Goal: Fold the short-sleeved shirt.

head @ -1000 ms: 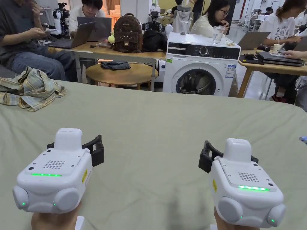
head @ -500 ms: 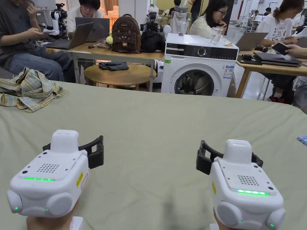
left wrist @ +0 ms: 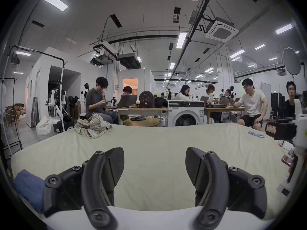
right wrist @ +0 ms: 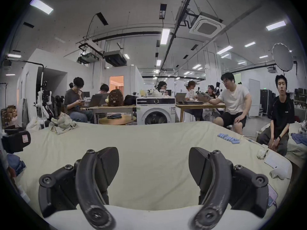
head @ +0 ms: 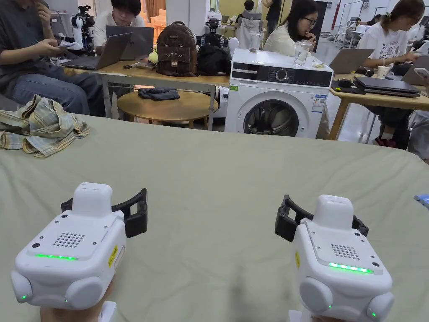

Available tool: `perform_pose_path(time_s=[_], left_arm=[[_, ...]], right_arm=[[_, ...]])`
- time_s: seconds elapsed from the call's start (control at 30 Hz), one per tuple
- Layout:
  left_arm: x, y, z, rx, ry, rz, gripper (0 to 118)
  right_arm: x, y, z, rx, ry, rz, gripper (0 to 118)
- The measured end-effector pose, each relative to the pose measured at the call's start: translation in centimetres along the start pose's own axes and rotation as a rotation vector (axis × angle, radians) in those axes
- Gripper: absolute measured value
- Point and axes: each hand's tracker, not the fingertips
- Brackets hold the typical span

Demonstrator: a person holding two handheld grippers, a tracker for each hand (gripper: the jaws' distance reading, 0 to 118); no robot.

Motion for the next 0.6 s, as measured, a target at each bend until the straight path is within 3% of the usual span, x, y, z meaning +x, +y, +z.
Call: perform_pose_path(time_s=[0.13,0.3,0.6], left_arm=[[0.2,0.1,-0.3,-0.040,0.011,-0.026,77],[0.2,0.0,0.0,-0.029,0.000,-0.017,78],[0.5,0.1,0.0,-0.031,0.019,-0.057,77]], right_arm=[[-0.2,0.3,0.1,0.000,-0.011,-0.016,88],[-0.1,1.2,0.1,-0.032,-0.021,-0.095,88],[-0.5,1.3,-0.3,-0.072,-0.038,-0.097,88]])
